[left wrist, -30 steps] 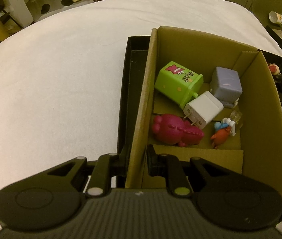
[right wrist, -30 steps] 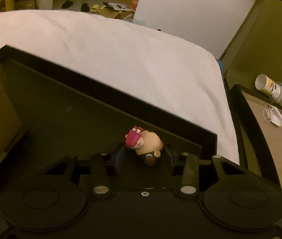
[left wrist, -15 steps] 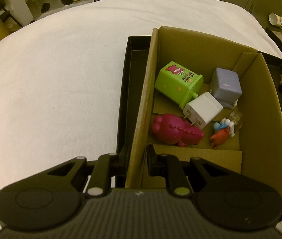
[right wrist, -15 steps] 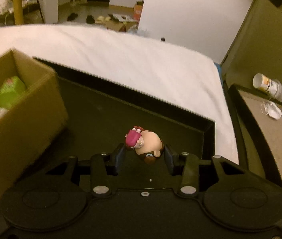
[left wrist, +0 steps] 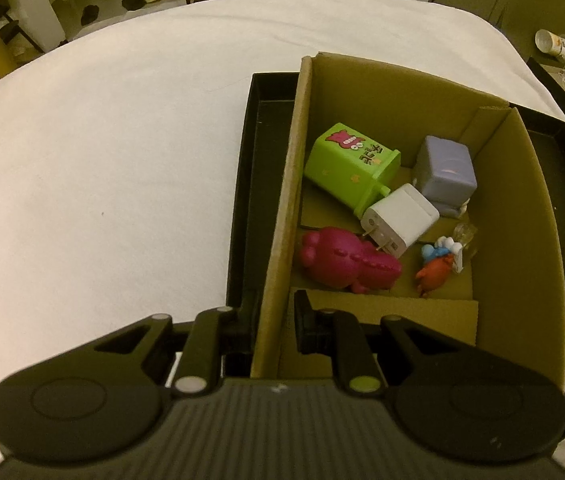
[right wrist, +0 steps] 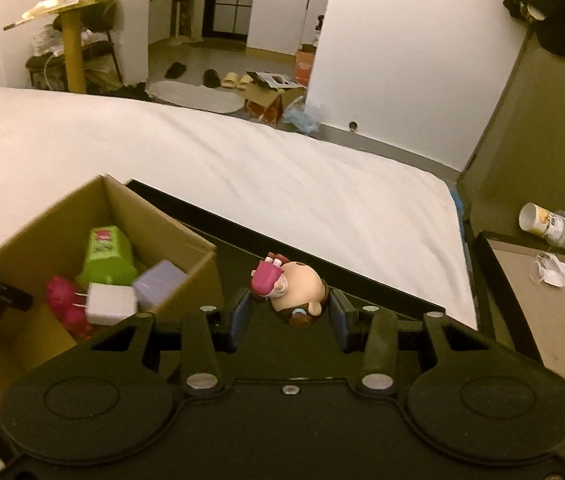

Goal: Organize rigid objects
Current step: 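Lift the figurine with the right gripper and carry it over the box, then lower the figurine into the box and open the right gripper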

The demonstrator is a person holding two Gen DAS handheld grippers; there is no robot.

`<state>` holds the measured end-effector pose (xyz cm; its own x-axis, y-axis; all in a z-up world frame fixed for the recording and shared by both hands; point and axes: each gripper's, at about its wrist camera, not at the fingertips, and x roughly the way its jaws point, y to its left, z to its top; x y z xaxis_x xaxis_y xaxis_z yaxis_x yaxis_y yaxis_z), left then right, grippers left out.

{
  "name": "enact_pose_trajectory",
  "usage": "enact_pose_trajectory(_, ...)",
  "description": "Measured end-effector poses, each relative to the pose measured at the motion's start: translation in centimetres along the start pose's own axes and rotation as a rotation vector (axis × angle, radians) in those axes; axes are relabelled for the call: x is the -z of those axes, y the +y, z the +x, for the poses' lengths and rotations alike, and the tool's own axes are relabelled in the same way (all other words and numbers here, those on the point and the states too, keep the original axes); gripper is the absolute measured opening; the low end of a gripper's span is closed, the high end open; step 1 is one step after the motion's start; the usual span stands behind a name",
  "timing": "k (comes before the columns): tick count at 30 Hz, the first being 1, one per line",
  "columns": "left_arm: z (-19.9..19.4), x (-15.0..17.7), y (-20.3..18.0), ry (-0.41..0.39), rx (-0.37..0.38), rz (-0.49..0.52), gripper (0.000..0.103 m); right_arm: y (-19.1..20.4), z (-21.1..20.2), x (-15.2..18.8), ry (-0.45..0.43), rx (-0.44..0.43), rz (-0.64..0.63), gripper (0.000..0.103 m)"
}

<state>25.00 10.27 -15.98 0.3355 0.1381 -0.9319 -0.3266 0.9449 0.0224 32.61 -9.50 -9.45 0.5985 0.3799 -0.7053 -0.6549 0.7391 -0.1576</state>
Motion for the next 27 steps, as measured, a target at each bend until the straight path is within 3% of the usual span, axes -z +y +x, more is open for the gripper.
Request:
enact_pose_trajectory(12, 0.0, 0.1, 0.6, -0.007, 0.019, -0.017, 0.015, 3.5, -2.0, -1.3, -0.012, -0.101, -0.054, 0.041)
enact_pose_trajectory(27, -0.4, 0.2, 0.9, -0.016, 0.036, -0.012, 0.015, 7.3, -0.4, -2.0, 0.136, -0.282, -0.154, 0.042)
